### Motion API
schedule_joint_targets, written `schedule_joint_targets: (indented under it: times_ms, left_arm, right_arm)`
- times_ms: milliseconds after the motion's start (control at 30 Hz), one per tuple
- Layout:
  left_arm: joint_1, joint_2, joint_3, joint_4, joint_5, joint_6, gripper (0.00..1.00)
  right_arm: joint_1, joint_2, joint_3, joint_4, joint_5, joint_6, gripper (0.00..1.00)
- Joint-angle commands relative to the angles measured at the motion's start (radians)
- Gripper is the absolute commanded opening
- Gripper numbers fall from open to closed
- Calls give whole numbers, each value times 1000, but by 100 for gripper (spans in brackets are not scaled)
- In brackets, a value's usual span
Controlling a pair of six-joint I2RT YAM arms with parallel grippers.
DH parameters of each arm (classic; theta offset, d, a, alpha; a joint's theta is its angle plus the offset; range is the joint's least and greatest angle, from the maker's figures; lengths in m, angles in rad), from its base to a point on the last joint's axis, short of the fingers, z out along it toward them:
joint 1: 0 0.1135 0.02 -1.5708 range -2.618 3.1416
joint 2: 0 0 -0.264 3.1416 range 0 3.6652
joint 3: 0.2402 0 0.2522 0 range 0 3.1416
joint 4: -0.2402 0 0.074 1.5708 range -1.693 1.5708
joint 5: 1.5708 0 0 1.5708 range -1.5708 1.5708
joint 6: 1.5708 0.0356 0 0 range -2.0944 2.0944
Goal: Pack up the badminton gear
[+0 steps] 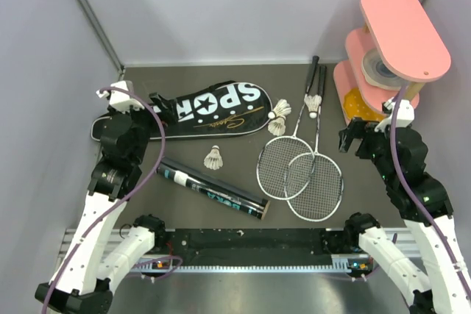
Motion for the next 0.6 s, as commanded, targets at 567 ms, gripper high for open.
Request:
schedule_joint_targets:
  times_ms: [567]
  left_arm:
    - [2,32,-92,-253,515,-274,97]
  right_arm:
    - [273,138,-152,42,-246,155,99]
